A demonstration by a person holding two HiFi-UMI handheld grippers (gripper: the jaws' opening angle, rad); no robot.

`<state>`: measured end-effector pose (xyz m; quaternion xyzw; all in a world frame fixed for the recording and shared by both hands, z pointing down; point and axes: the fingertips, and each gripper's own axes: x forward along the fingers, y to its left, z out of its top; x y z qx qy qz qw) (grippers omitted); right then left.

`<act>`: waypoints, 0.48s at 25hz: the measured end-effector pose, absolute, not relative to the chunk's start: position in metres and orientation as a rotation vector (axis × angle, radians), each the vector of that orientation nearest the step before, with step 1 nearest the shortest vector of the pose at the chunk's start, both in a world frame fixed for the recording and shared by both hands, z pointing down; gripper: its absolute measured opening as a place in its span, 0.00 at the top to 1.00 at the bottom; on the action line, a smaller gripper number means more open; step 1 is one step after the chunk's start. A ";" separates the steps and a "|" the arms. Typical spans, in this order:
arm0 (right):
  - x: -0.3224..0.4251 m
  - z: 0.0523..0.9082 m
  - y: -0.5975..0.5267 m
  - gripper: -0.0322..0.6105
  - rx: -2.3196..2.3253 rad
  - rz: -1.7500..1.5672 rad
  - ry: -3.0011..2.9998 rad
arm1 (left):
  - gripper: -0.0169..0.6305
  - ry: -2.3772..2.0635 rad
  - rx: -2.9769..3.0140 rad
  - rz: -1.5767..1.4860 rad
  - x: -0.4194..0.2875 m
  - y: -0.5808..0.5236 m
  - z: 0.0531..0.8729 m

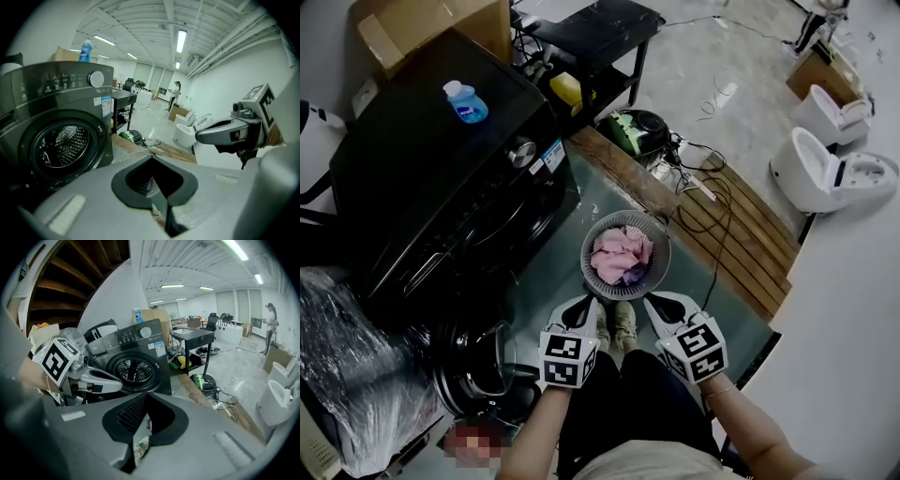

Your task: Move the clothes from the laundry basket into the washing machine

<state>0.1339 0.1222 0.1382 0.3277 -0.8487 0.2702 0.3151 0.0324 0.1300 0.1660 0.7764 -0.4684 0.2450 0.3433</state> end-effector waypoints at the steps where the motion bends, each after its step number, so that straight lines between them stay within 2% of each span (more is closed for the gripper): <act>1: 0.131 0.150 0.120 0.91 0.855 0.715 -2.228 | 0.97 -1.205 2.016 0.642 0.032 0.128 0.178; 9: 0.108 0.275 0.110 0.90 0.732 0.756 -2.169 | 0.97 -1.207 1.954 0.652 0.023 0.113 0.285; 12: 0.100 0.341 0.105 0.83 0.673 0.770 -2.147 | 0.97 -1.230 1.929 0.636 0.020 0.109 0.328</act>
